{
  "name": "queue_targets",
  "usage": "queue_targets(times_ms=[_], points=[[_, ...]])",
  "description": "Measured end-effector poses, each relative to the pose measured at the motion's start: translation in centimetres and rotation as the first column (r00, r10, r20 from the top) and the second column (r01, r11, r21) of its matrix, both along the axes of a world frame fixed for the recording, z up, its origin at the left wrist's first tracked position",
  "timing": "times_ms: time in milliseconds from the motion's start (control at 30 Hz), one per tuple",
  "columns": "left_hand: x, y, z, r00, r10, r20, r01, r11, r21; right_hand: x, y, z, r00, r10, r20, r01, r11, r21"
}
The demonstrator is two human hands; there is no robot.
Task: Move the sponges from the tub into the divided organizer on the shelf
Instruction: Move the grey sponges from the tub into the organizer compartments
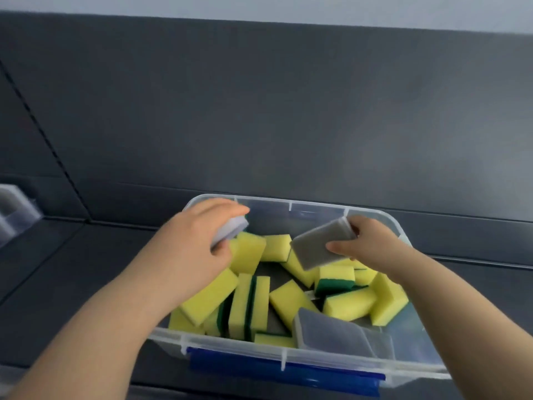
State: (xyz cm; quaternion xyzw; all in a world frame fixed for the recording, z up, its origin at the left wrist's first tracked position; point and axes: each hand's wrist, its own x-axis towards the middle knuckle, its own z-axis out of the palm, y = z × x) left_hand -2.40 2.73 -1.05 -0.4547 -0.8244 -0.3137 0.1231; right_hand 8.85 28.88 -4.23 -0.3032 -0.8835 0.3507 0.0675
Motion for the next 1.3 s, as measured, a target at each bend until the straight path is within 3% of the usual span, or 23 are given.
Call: queue_targets(times_ms=[100, 167, 300, 433, 733, 833, 933, 1167, 1300], points=[[1.0, 3.5, -1.5, 0.95, -0.284, 0.128, 0.306, 0.929, -0.209, 2.1, -0.7, 0.2, 0.999, -0.024, -0.022, 0.026, 0.997, 0.077], [0.9, 4.7, -3.5, 0.912, -0.293, 0.288, 0.387, 0.847, -0.365, 3.3, -1.0, 0.1, 0.999, -0.043, -0.016, 0.044, 0.992, 0.12], [-0.4, 5.2, -5.3, 0.872, -0.244, 0.425, 0.338, 0.928, -0.159, 5.2, -1.1, -0.6, 0.995, -0.082, -0.052, 0.087, 0.989, 0.122], [-2.0, 5.9, -6.6, 0.934, -0.158, 0.32, 0.248, 0.933, -0.263, 6.1, -1.4, -1.2, 0.979, -0.143, -0.144, 0.163, 0.978, 0.133], [-1.2, 10.2, -7.8, 0.908, -0.161, 0.387, 0.388, 0.674, -0.628, 7.5, -1.5, -0.9, 0.907, -0.234, -0.351, 0.269, 0.962, 0.053], [-1.3, 11.4, -7.3, 0.813, -0.149, 0.563, 0.536, 0.568, -0.624, 7.9, -1.3, -1.2, 0.904, -0.248, -0.348, 0.269, 0.963, 0.011], [-1.6, 11.9, -6.9, 0.722, -0.129, 0.68, 0.593, 0.621, -0.513, 8.1, -1.3, -2.0, 0.908, -0.257, -0.332, 0.268, 0.963, -0.014], [-3.8, 10.0, -5.0, 0.76, -0.101, 0.642, 0.363, 0.886, -0.29, 8.6, -1.0, -2.7, 0.901, -0.277, -0.334, 0.289, 0.957, -0.014], [-4.6, 8.4, -3.6, 0.592, -0.147, 0.792, 0.351, 0.932, -0.089, 8.3, -1.3, -2.7, 0.91, -0.23, -0.346, 0.253, 0.967, 0.021]])
